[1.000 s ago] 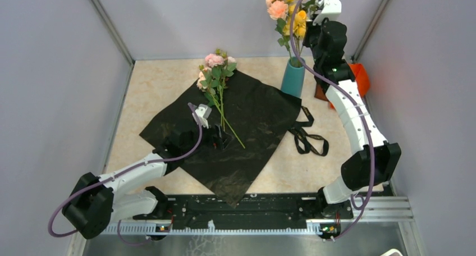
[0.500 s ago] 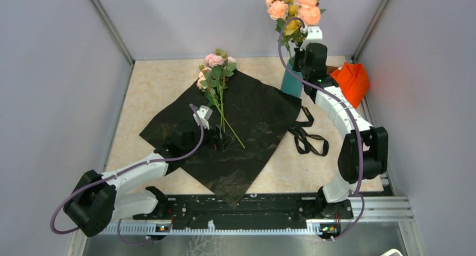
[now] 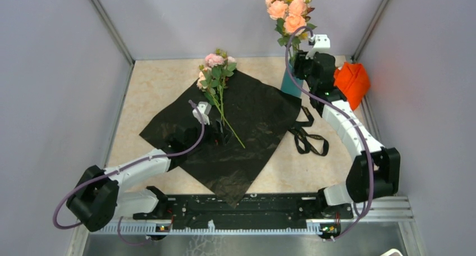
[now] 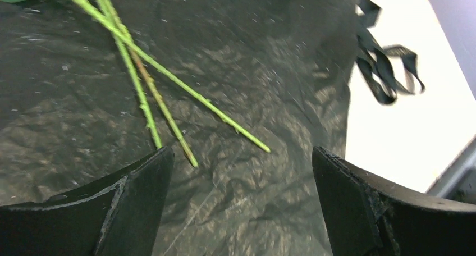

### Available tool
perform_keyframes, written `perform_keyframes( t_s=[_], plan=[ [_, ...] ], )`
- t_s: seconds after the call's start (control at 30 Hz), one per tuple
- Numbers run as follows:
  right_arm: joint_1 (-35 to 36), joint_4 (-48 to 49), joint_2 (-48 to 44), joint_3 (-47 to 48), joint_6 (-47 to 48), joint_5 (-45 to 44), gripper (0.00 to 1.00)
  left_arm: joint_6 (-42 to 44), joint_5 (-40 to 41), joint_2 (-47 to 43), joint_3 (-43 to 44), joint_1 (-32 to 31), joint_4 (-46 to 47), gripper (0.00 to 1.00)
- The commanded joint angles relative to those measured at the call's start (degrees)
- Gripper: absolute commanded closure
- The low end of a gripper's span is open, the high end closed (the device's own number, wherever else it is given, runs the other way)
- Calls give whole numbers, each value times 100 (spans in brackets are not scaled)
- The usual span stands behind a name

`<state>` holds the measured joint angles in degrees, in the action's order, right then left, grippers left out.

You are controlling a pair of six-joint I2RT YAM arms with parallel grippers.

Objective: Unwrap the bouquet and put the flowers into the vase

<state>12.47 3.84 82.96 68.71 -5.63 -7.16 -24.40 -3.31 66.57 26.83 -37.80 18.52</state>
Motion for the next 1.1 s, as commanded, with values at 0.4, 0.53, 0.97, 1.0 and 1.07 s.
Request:
perform_keyframes(
  t_s=[0.4, 0.53, 0.97, 1.0, 1.07],
  plan=[
    [39, 57, -2338, -1324, -352, 298, 46, -2429, 2295, 2629, 3431, 520, -2719, 14],
    [203, 32, -2807, -1592, -466, 392, 50, -2840, 2213, 2942, 3358, 526, -2524, 17],
    [1185, -149, -2974, -2072, -512, 85, 71, -3212, 2252, 3686, 3442, 538, -2032, 36],
    [1281, -142, -2966, -2137, -503, 23, 73, -3211, 2247, 3725, 3454, 542, -1999, 38],
    [1437, -146, -2916, -2231, -481, -96, 74, -3213, 2243, 3808, 3504, 541, -1995, 46]
  ],
)
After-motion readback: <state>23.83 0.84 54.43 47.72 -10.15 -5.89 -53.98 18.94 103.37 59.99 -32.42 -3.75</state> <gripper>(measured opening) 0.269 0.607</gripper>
